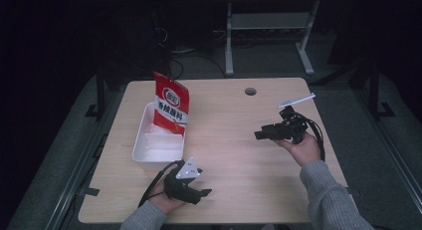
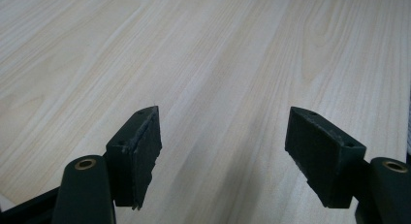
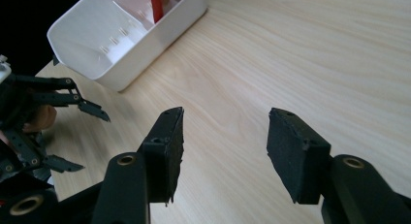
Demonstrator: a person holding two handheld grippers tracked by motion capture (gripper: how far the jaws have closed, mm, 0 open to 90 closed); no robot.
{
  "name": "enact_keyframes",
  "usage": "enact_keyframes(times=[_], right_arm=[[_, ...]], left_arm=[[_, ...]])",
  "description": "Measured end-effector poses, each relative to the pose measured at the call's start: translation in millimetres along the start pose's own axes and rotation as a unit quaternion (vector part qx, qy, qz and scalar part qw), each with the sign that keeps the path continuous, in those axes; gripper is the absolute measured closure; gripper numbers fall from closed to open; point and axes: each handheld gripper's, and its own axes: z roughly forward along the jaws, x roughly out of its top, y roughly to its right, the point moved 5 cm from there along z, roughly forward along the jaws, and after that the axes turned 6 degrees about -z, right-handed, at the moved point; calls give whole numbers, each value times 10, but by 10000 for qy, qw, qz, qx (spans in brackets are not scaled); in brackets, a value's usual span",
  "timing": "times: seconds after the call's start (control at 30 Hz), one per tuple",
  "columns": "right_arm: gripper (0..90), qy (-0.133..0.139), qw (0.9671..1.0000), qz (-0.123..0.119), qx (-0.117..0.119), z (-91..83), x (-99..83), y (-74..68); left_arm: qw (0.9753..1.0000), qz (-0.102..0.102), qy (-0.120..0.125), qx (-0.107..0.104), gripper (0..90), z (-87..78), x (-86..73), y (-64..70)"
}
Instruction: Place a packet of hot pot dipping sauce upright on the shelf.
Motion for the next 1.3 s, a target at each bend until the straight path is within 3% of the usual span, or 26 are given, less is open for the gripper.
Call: enact_keyframes(times=[0.5, 0.97, 1.3], right_arm=[[452, 11, 9999, 150, -36, -159, -421, 27], [447, 32, 9996, 278, -20, -228, -764, 4], [436, 55, 9991, 410, 41, -247, -1103, -51]], left_arm=[[10000, -20, -13, -3, 284, 10, 3, 5], [10000, 14, -8, 3, 283, 7, 5, 14], [10000, 19, 7, 6, 283, 3, 6, 19]])
